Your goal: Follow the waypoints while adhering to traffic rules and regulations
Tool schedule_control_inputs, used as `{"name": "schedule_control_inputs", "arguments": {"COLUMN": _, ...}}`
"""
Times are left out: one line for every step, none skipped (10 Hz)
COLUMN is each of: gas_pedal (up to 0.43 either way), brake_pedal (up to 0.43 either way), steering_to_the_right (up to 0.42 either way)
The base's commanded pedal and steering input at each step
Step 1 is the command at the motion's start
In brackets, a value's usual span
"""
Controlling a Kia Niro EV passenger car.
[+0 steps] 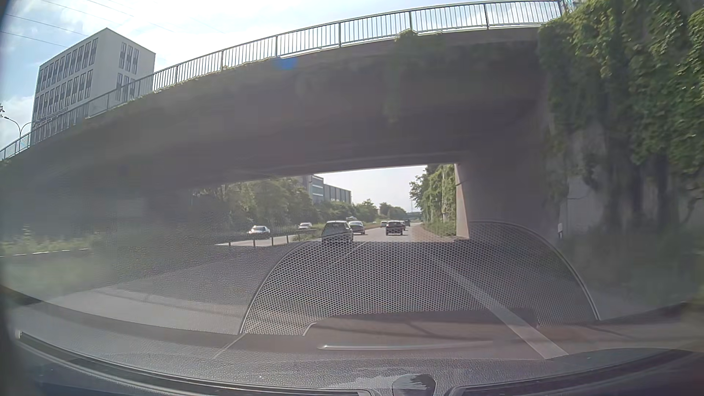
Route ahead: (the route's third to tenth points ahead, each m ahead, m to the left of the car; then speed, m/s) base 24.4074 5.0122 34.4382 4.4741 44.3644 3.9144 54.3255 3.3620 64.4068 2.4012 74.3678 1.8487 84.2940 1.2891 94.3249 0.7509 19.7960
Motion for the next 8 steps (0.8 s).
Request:
{"name": "schedule_control_inputs", "arguments": {"gas_pedal": 0.331, "brake_pedal": 0.000, "steering_to_the_right": 0.004}}
{"name": "schedule_control_inputs", "arguments": {"gas_pedal": 0.339, "brake_pedal": 0.000, "steering_to_the_right": 0.004}}
{"name": "schedule_control_inputs", "arguments": {"gas_pedal": 0.339, "brake_pedal": 0.000, "steering_to_the_right": 0.004}}
{"name": "schedule_control_inputs", "arguments": {"gas_pedal": 0.339, "brake_pedal": 0.000, "steering_to_the_right": 0.005}}
{"name": "schedule_control_inputs", "arguments": {"gas_pedal": 0.339, "brake_pedal": 0.000, "steering_to_the_right": 0.005}}
{"name": "schedule_control_inputs", "arguments": {"gas_pedal": 0.339, "brake_pedal": 0.000, "steering_to_the_right": 0.005}}
{"name": "schedule_control_inputs", "arguments": {"gas_pedal": 0.339, "brake_pedal": 0.000, "steering_to_the_right": 0.005}}
{"name": "schedule_control_inputs", "arguments": {"gas_pedal": 0.339, "brake_pedal": 0.000, "steering_to_the_right": 0.005}}
